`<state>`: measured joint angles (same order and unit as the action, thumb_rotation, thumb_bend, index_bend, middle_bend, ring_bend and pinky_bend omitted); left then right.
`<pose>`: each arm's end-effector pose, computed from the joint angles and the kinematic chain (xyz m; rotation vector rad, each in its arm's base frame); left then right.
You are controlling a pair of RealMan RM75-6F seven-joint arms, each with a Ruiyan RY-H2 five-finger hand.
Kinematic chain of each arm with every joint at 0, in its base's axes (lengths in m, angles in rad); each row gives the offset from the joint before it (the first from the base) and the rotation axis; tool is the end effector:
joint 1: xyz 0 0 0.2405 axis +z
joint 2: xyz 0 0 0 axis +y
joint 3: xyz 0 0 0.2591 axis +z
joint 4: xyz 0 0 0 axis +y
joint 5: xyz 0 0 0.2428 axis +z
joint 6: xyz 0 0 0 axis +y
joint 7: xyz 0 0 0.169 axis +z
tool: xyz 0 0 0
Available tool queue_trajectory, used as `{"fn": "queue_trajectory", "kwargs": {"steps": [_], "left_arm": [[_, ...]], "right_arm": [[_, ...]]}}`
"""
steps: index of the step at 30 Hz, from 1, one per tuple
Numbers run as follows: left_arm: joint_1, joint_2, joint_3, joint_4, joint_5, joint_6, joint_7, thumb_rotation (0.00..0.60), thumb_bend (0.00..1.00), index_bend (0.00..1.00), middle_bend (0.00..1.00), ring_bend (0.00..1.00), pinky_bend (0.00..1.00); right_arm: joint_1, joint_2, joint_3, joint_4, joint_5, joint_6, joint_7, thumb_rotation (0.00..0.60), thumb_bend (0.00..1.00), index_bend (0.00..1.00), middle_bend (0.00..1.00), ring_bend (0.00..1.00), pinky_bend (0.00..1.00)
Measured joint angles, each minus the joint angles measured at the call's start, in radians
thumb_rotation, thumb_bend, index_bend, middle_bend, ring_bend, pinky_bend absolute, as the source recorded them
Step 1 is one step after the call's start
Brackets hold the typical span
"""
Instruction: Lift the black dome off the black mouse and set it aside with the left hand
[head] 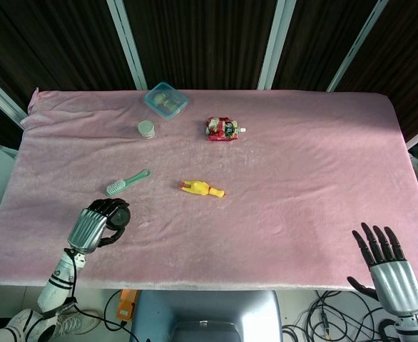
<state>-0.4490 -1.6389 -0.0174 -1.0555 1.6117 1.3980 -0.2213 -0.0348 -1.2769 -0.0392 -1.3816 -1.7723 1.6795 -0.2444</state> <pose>-0.2594 0.3143 -0.0223 -1.7053 -0.8549 -1.2509 -0.3295 -0.1442 0.0952 1.5690 -0.5547 0.8034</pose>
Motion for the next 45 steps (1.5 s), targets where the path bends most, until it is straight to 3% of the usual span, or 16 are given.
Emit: {"fn": "queue_trajectory", "kwargs": {"steps": [8, 15, 19, 24, 31, 35, 40, 45], "left_arm": [[-0.031, 0.071, 0.026, -0.203, -0.010, -0.117, -0.428, 0.600, 0.33, 0.38, 0.37, 0.48, 0.62], [-0.071, 0.136, 0.040, -0.322, -0.027, -0.229, -0.622, 0.600, 0.33, 0.39, 0.38, 0.50, 0.64], [-0.076, 0.143, 0.030, -0.320, -0.050, -0.260, -0.700, 0.600, 0.33, 0.39, 0.38, 0.50, 0.64], [-0.065, 0.112, 0.005, -0.260, -0.078, -0.215, -0.565, 0.600, 0.34, 0.42, 0.40, 0.50, 0.64], [-0.046, 0.019, -0.045, -0.068, -0.098, -0.069, 0.012, 0.600, 0.34, 0.42, 0.41, 0.49, 0.64], [-0.040, -0.016, -0.060, 0.013, -0.099, -0.022, 0.247, 0.600, 0.34, 0.42, 0.41, 0.49, 0.64], [-0.033, -0.031, -0.064, 0.012, -0.102, -0.013, 0.300, 0.600, 0.34, 0.42, 0.41, 0.49, 0.64], [-0.029, -0.016, -0.058, -0.056, -0.104, -0.038, 0.090, 0.600, 0.34, 0.42, 0.38, 0.44, 0.63]], "right_arm": [[-0.003, -0.026, 0.012, 0.022, 0.008, 0.002, -0.014, 0.600, 0.11, 0.00, 0.00, 0.00, 0.15], [-0.002, -0.015, 0.010, 0.008, 0.015, -0.008, -0.013, 0.600, 0.11, 0.00, 0.00, 0.00, 0.15], [0.000, 0.000, 0.002, -0.008, 0.018, -0.026, -0.016, 0.600, 0.11, 0.00, 0.00, 0.00, 0.15], [0.003, 0.006, 0.000, -0.019, 0.023, -0.038, -0.023, 0.600, 0.11, 0.00, 0.00, 0.00, 0.15], [0.006, 0.008, 0.000, -0.026, 0.027, -0.047, -0.031, 0.600, 0.11, 0.00, 0.00, 0.00, 0.15], [0.007, 0.009, 0.000, -0.030, 0.031, -0.053, -0.035, 0.600, 0.11, 0.00, 0.00, 0.00, 0.15], [0.007, 0.011, 0.000, -0.035, 0.034, -0.056, -0.040, 0.600, 0.11, 0.00, 0.00, 0.00, 0.15], [0.008, 0.013, 0.000, -0.039, 0.037, -0.061, -0.045, 0.600, 0.11, 0.00, 0.00, 0.00, 0.15]]}}
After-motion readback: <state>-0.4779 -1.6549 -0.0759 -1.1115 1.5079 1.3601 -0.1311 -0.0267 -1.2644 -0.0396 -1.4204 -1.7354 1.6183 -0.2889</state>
